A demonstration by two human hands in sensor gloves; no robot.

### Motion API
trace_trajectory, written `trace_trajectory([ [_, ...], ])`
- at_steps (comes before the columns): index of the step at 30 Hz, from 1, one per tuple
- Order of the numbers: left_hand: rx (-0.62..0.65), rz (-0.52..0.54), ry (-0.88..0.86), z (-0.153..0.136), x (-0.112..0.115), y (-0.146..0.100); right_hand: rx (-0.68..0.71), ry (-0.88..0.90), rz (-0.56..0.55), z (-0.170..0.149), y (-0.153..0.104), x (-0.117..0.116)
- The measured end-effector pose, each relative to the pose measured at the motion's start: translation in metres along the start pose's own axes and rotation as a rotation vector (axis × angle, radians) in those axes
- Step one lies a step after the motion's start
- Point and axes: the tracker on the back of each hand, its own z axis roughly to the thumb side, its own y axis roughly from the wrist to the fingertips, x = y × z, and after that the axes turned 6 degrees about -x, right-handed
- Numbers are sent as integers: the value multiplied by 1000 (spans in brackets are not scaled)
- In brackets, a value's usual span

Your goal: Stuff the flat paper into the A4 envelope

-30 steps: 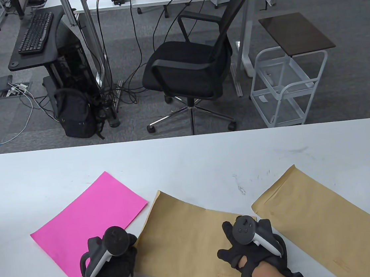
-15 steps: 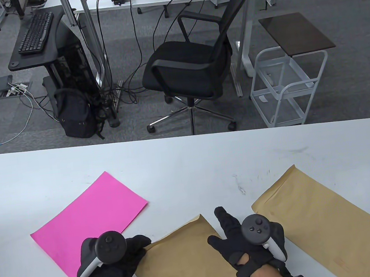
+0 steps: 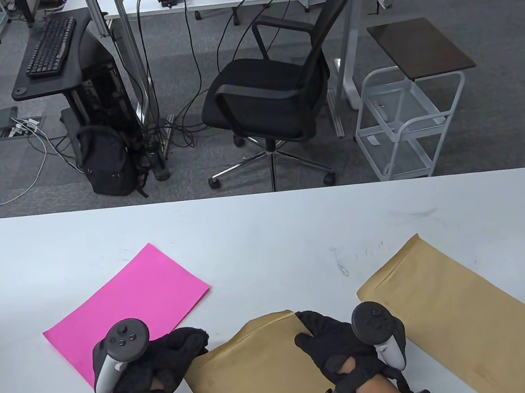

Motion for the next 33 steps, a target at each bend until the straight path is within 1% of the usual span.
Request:
trace_trajectory([
  [2, -50, -76, -55, -6, 0, 2, 37, 16, 35, 1, 0, -1],
  [3, -52, -151, -66, -7, 3, 4, 47, 25, 36, 2, 0, -1],
  [4, -29, -230, -68, -8, 6, 5, 55, 25, 24, 2, 0, -1],
  [6, 3, -337, -45, -6, 12, 6, 59, 33, 10, 3, -1, 1],
  [8, 21, -362, 6, -3, 18, 6, 59, 38, -4, 3, -1, 2],
  [12, 29, -345, 122, 4, 24, 5, 56, 36, -20, 2, -3, 6],
  [13, 26, -345, 167, 4, 26, 5, 54, 65, -34, 1, -3, 7],
  [14, 21, -354, 204, 5, 28, 6, 49, 96, -46, 1, -3, 8],
  [16, 30, -363, 234, 5, 31, 6, 39, 87, -48, 1, -3, 10],
  [18, 36, -339, 237, 7, 33, 7, 23, 76, -58, -2, -3, 11],
  [20, 45, -288, 261, 10, 34, 6, -10, 74, -65, -3, -3, 12],
  [22, 48, -220, 305, 13, 33, 5, -40, 9, -102, -3, -5, 16],
  [23, 46, -174, 350, 15, 32, 4, -54, -56, -135, -1, -7, 21],
  [25, 53, -109, 418, 18, 32, 1, -47, -118, -175, 3, -12, 29],
  [27, 66, -38, 493, 24, 34, -2, 19, -205, -245, 16, -19, 34],
  [29, 87, 28, 580, 32, 39, -5, 77, -300, -276, 29, -24, 32],
  [31, 110, 89, 671, 40, 47, -8, 145, -413, -288, 44, -28, 22],
  [33, 140, 143, 759, 48, 56, -12, 212, -543, -269, 58, -31, 5],
])
